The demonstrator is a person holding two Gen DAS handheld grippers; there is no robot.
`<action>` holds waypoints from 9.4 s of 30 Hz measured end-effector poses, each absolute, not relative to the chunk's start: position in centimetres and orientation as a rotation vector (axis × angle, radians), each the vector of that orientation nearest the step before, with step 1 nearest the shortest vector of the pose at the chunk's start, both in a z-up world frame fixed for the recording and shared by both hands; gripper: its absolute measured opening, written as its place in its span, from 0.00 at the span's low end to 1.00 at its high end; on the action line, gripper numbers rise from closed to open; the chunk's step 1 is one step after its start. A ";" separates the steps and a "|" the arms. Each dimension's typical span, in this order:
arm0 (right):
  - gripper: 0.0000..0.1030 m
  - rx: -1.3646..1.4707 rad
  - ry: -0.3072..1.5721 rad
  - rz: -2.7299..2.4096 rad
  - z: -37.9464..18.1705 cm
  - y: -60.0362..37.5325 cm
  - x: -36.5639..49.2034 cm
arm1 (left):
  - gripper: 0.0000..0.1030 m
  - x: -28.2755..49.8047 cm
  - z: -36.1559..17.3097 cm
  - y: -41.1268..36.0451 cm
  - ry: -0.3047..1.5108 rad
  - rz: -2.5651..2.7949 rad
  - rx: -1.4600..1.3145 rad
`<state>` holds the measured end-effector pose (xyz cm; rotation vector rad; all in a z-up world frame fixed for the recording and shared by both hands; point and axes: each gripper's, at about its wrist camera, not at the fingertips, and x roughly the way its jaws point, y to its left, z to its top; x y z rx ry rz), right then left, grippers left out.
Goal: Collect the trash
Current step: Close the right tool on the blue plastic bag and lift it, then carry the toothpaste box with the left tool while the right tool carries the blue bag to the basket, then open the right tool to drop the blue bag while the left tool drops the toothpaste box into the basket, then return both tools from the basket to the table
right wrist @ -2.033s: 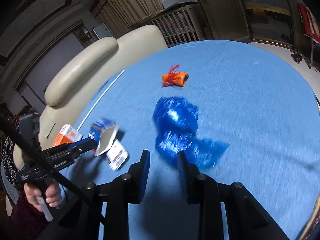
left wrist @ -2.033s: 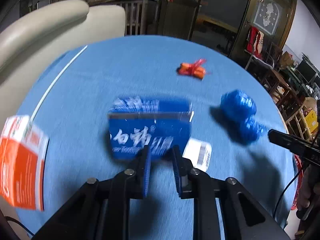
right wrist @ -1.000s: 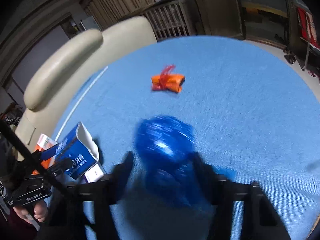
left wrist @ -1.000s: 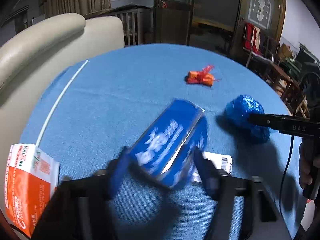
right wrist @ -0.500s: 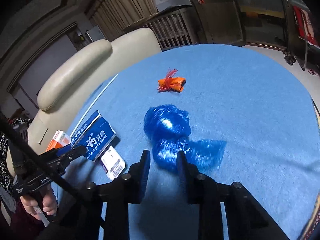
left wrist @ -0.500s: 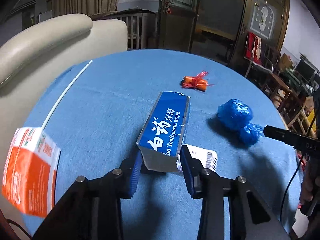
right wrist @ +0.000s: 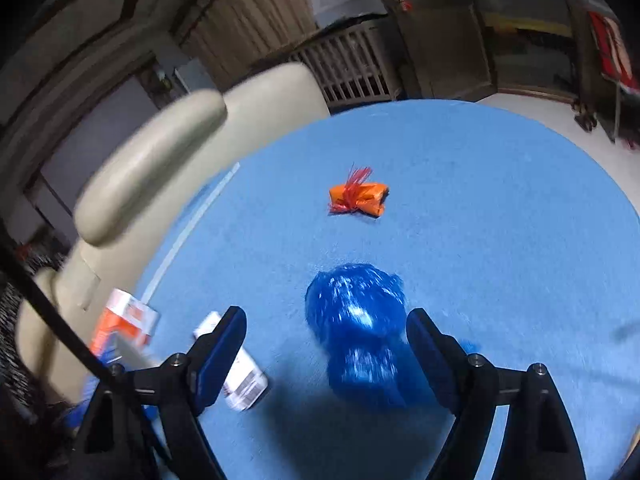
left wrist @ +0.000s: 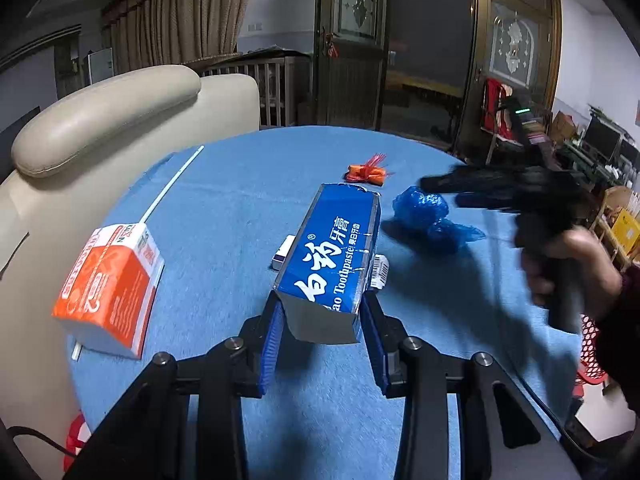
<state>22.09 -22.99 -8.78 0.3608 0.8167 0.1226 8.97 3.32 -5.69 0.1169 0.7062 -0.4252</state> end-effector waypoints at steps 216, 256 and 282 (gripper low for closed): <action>0.52 0.784 0.307 -0.338 3.6 -39.5 -24.8 | 0.40 -8.1 -3.4 -22.6 0.802 -0.929 0.624; 0.70 0.710 0.387 -0.311 2.6 -37.0 -22.1 | 0.68 -0.1 0.3 -8.8 0.719 -0.474 0.416; 0.70 0.551 0.505 -0.165 3.5 -29.2 -13.2 | 0.68 4.0 -0.5 0.6 0.710 -0.264 0.313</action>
